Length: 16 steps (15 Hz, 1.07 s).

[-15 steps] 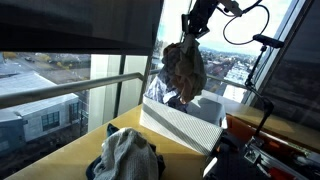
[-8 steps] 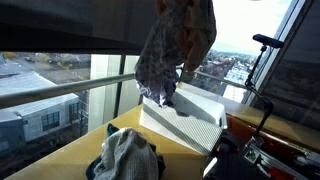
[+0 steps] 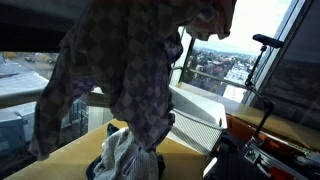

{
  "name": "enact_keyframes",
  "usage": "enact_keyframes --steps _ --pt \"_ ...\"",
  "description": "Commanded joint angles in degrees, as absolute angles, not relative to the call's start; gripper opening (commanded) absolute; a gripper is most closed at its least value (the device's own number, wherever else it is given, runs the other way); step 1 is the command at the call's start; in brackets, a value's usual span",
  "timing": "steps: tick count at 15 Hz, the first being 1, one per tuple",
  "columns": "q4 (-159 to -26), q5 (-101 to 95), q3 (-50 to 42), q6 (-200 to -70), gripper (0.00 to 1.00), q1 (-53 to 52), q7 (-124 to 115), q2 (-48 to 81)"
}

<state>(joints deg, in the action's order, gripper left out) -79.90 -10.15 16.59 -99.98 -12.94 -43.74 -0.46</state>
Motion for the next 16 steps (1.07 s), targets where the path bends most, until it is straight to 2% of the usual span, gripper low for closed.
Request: enact_keyframes --steps 1,8,16 --pt "-76.2 -11.0 16.6 -99.3 0.02 -14.9 -44.6 6.2" --pt "-77.0 -9.8 15.0 -99.7 0.02 -18.9 -44.7 15.1" --pt "-82.4 -5.6 11.4 -101.8 0.02 -18.1 -43.8 20.2"
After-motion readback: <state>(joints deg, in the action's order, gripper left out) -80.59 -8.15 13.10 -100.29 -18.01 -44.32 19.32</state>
